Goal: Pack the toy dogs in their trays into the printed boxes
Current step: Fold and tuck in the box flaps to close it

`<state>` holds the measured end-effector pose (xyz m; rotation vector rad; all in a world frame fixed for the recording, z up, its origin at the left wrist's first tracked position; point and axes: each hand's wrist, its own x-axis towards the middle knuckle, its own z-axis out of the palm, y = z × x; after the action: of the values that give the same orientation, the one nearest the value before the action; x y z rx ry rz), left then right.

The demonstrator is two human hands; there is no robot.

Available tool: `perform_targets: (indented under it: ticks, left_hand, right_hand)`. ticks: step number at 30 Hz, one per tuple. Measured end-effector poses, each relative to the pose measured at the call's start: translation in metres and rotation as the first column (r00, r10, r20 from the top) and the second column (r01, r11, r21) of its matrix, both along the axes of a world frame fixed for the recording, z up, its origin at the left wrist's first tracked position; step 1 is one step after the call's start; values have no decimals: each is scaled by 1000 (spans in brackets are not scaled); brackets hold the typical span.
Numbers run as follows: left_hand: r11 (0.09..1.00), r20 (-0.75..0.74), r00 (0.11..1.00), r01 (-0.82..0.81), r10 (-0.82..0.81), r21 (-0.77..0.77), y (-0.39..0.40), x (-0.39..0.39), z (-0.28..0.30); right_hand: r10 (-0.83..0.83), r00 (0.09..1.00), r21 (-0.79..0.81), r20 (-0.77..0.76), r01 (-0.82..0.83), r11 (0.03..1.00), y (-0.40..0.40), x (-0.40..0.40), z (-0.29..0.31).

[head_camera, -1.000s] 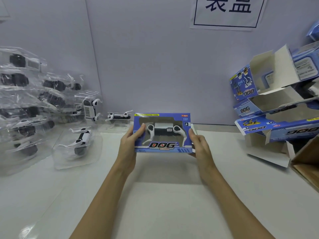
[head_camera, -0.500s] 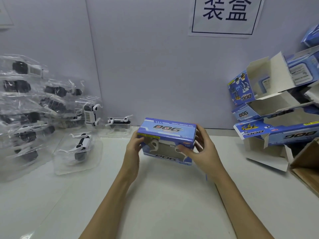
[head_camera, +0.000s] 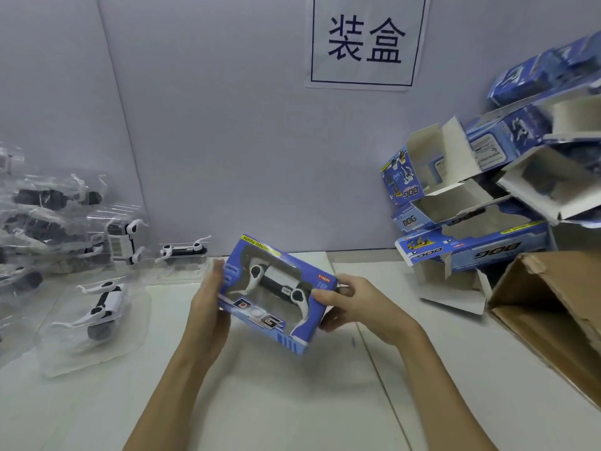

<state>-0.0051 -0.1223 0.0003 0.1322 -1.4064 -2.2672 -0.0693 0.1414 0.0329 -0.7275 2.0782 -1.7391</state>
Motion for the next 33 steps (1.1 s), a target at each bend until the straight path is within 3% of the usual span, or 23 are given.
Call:
perform_targets:
  ticks: [2, 3, 6, 9, 11, 13, 16, 21, 23, 26, 29, 33]
  left_hand:
    - [986, -28, 999, -25, 30, 162, -5, 0, 0]
    - [979, -39, 998, -33, 42, 200, -8, 0, 0]
    - [995, -1, 1000, -24, 24, 101, -13, -5, -4]
    - [998, 61, 997, 39, -43, 56, -10, -8, -8]
    - [997, 113, 991, 75, -75, 10, -5, -8, -9]
    - [995, 142, 985, 100, -96, -25, -1, -9, -11]
    - [994, 145, 985, 100, -92, -52, 5, -7, -9]
    - [996, 156, 985, 80, -72, -45, 8, -6, -4]
    - [996, 163, 984, 75, -67, -47, 8, -5, -4]
    - [996, 178, 982, 78, -68, -53, 9, -6, -4]
    - [994, 172, 982, 90, -78, -68, 9, -10, -7]
    - [991, 175, 981, 102, -85, -89, 10, -11, -9]
  right_hand:
    - [-97, 995, -242, -1, 94, 966, 6, 6, 13]
    - [-160, 987, -400, 13, 152, 904, 9, 10, 19]
    - [-449, 887, -790, 112, 353, 502, 16, 24, 29]
    - [-683, 673, -887, 283, 455, 80, 30, 25, 40]
    - [-759, 532, -862, 377, 502, -77, 51, 15, 44]
    - [-794, 458, -797, 400, 601, -55, 72, 0, 44]
    - [-862, 387, -646, 328, 758, 95, 90, -21, 33]
    - [-963, 245, -531, -112, 804, 266, 94, -49, 29]
    - [-909, 297, -383, -293, 835, 396, 95, -63, 36]
    - [-767, 444, -119, -463, 827, 550, 96, -86, 54]
    - [-675, 497, 13, -546, 810, 586, 97, -113, 73]
    - [-673, 542, 44, -502, 794, 607, 101, -143, 87]
